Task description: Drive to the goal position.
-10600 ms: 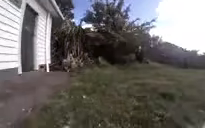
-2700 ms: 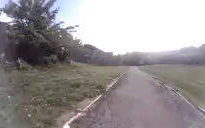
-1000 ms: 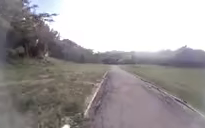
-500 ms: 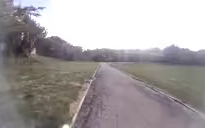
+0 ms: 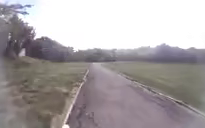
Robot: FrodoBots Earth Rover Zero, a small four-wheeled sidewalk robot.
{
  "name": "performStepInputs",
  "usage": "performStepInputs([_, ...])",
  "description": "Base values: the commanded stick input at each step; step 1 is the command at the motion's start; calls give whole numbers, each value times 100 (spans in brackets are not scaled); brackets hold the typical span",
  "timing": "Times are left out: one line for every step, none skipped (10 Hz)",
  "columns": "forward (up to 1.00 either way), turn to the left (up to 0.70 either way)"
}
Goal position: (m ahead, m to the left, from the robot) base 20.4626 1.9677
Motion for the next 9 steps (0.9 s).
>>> performStepInputs([70,10])
performStepInputs([70,24])
performStepInputs([70,35])
performStepInputs([70,35])
performStepInputs([70,35])
performStepInputs([70,11])
performStepInputs([70,2])
performStepInputs([70,0])
performStepInputs([70,0])
